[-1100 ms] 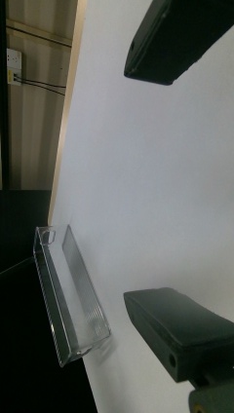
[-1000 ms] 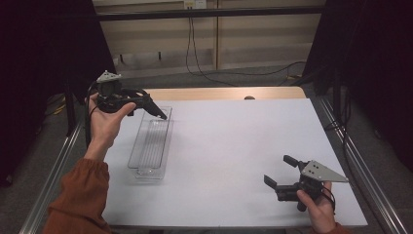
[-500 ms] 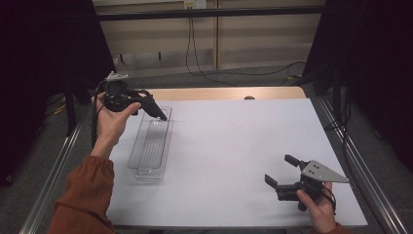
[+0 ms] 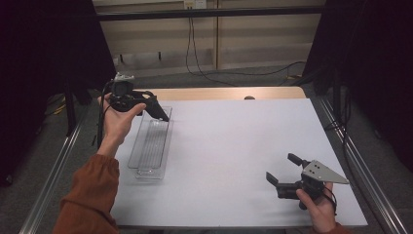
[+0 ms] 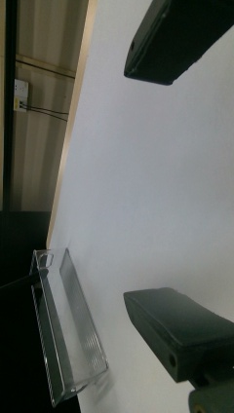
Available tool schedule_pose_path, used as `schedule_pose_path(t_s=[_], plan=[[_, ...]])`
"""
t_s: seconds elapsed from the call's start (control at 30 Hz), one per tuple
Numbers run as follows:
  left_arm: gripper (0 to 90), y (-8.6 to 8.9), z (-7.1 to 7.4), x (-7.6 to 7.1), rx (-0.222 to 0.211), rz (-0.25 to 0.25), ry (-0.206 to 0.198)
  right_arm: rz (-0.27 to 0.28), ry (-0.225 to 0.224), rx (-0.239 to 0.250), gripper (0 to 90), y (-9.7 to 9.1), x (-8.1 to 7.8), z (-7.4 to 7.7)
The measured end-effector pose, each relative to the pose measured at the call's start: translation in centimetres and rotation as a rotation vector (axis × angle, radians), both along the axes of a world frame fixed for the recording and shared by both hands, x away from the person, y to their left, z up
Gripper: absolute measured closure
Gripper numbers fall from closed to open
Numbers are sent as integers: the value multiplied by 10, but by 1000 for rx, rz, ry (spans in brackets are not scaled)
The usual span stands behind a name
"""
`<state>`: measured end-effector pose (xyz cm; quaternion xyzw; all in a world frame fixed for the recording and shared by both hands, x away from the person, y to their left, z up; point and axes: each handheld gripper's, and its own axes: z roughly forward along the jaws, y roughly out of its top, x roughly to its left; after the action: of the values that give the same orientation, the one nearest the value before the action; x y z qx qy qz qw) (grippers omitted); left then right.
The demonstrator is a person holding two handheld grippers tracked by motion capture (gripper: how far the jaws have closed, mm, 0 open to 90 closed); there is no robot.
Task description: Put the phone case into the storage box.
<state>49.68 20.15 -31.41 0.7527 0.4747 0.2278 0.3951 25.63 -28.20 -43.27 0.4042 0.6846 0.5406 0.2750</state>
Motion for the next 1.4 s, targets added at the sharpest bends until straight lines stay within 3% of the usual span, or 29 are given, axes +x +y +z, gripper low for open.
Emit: schedule_pose_path(t_s=[0.3,0.7,0.97,1.4], plan=[[142,-4,-1,0,13,14,0,-60,-17,-22,0,-3,1,0],[141,-12,-4,5,32,70,7,-42,-11,-20,0,-2,0,-1],[140,-12,-13,13,37,140,27,-35,-9,-18,0,-3,0,-1],[140,-20,-24,21,55,164,34,-31,-1,-11,0,-2,0,-1]])
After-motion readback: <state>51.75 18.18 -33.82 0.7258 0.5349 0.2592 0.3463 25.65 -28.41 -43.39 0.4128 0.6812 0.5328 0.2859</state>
